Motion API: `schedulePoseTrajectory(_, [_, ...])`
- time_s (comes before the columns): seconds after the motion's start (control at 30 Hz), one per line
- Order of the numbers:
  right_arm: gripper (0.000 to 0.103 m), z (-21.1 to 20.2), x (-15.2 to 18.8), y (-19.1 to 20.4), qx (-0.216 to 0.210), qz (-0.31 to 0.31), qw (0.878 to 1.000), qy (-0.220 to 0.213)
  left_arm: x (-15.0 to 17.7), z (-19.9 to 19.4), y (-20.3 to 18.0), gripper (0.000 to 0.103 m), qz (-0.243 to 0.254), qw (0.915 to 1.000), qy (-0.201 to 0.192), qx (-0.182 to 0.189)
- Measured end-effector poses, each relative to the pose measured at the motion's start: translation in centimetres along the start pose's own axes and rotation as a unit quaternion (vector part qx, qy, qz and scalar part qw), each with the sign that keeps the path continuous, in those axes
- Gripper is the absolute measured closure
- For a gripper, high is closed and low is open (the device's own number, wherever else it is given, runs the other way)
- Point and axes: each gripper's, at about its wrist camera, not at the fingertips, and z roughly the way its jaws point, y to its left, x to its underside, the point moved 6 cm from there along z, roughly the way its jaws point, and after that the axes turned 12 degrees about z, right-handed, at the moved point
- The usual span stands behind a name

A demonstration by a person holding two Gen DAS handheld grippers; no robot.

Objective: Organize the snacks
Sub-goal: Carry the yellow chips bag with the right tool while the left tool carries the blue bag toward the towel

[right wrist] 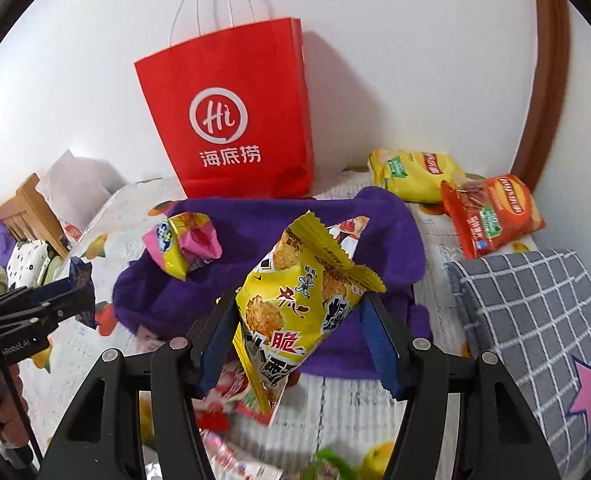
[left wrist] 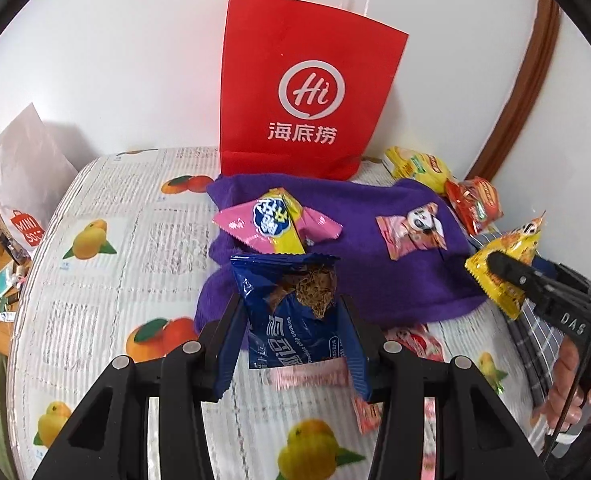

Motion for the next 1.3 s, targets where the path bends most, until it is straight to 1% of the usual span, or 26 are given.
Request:
schedulePoseTrajectory(0.13, [0.042, 2.3, -0.2, -0.3, -0.002, -0.026, 1.000, -0.013, -0.5, 1.7, 0.1, 0.059, -0.007, 0.9999, -0.001, -0.010])
schedulePoseTrajectory(0.27, [0.042, 3.9, 0.1, -0.8, -0.013, -0.042, 0.999, -0.014, -0.9, 2.5, 0.3, 0.059, -0.016, 0.9996, -0.008, -0.021])
schedulePoseTrajectory(0.37, [0.042, 5.0, 0.6, -1.4, -0.025, -0.041, 0.999, 0.003, -1.4, 3.1, 0.0, 0.059, -0.013, 0.9996, -0.012, -0.023])
schedulePoseTrajectory(0.47, [0.042, 6.2, 1.0, -1.8, -0.012, -0.043, 0.999, 0.021, -1.8, 4.2, -0.4, 0.059, -0.004, 0.9994, -0.008, -0.035])
schedulePoseTrajectory(0.57, [0.042, 7.0, 1.3, -2.0, 0.011, -0.056, 0.998, 0.028, -1.9, 5.6, -0.5, 0.059, -0.001, 0.9990, -0.006, -0.044])
schedulePoseTrajectory(0.7, [0.042, 7.1, 1.3, -2.2, 0.008, -0.052, 0.998, 0.026, -1.9, 7.4, -0.6, 0.059, -0.005, 0.9993, 0.003, -0.038])
schedulePoseTrajectory(0.8, [0.042, 7.4, 1.2, -2.5, 0.016, -0.050, 0.998, 0.021, -2.0, 8.2, -0.6, 0.059, -0.005, 0.9993, 0.001, -0.038])
schedulePoseTrajectory(0.9, [0.042, 7.7, 1.3, -2.9, 0.021, -0.050, 0.998, 0.020, -1.9, 8.9, -0.4, 0.059, -0.017, 0.9993, -0.005, -0.033])
schedulePoseTrajectory(0.97, [0.042, 8.0, 1.3, -3.2, 0.025, -0.046, 0.998, 0.022, -1.6, 9.2, -0.6, 0.059, -0.021, 0.9994, -0.002, -0.028])
schedulePoseTrajectory(1.07, [0.042, 8.4, 1.5, -3.6, 0.024, -0.039, 0.999, 0.026, -1.1, 9.6, -1.0, 0.059, -0.014, 0.9995, -0.002, -0.028])
schedulePoseTrajectory(1.13, [0.042, 8.7, 1.7, -3.7, 0.031, -0.040, 0.998, 0.031, -0.9, 9.9, -1.0, 0.059, -0.010, 0.9994, 0.002, -0.032])
schedulePoseTrajectory(1.2, [0.042, 9.1, 1.8, -3.6, 0.036, -0.040, 0.998, 0.033, -0.8, 9.9, -1.0, 0.059, -0.012, 0.9996, 0.003, -0.027])
schedulePoseTrajectory(1.3, [0.042, 9.5, 2.1, -3.3, 0.035, -0.048, 0.997, 0.039, -0.9, 9.5, -0.6, 0.059, -0.017, 0.9994, -0.007, -0.028])
